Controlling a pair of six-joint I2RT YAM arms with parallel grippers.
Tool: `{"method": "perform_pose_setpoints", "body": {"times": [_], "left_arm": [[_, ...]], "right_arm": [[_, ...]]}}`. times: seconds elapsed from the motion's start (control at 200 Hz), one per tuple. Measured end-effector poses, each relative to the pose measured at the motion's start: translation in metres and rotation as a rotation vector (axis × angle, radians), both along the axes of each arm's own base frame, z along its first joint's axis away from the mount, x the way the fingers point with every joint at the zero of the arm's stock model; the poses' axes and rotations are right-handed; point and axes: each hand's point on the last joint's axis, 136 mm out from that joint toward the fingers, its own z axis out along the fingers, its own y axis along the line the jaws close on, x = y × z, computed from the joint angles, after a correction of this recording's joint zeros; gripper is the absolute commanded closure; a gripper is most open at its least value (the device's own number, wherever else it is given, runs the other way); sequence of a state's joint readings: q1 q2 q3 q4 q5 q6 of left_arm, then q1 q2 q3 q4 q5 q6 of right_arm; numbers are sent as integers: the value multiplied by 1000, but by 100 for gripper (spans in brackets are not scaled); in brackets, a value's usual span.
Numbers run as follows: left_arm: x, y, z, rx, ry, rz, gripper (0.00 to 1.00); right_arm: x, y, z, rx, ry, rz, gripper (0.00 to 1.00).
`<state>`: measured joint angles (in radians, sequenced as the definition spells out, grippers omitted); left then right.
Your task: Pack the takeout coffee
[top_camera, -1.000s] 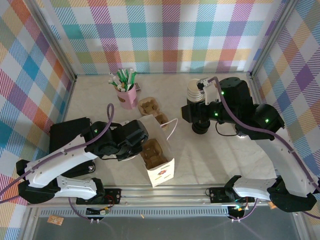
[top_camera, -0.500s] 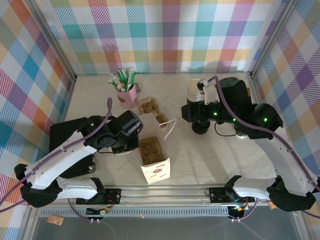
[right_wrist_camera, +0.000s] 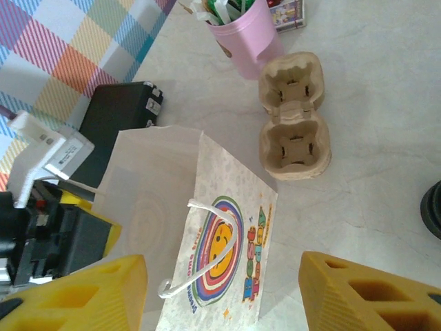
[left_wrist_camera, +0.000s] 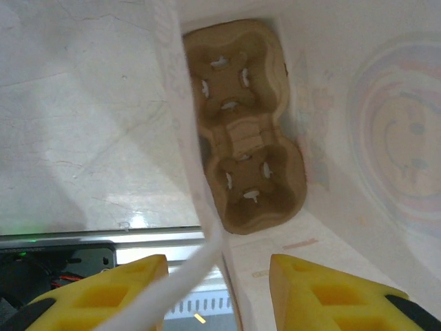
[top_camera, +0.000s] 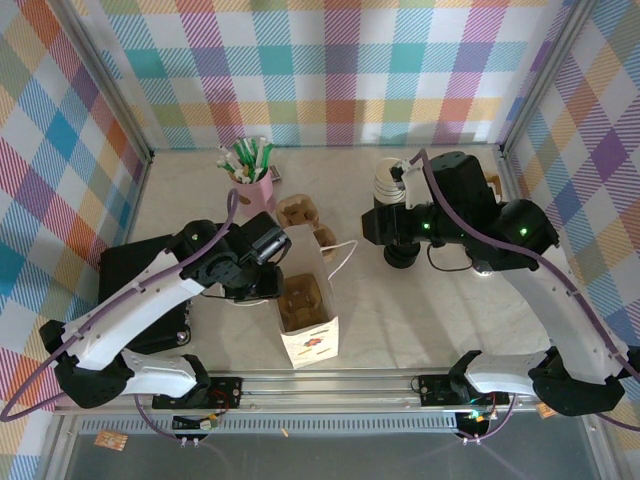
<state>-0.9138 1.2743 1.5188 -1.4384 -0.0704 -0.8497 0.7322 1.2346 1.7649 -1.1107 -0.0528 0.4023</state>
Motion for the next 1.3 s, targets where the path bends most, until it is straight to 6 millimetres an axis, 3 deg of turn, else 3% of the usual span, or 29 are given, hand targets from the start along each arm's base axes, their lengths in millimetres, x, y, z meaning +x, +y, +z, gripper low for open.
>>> {"method": "perform_pose_setpoints", "body": {"times": [0.26,0.57,1.205,1.3], "left_arm": [[-9,-10,-2,-48,74,16,60],[-13,-15,-4,-61,114,36,100],[-3,2,-3,63,111,-131,100],[-2,4,-2,61,105,-148,89]], "right_arm": [[5,5,-6,-28,8,11,40],[10,5,-7,-42,5,1,40],[23,-11,-24,-106,78,-140,38],[32,-18,-27,-118,120,-212,37]]}}
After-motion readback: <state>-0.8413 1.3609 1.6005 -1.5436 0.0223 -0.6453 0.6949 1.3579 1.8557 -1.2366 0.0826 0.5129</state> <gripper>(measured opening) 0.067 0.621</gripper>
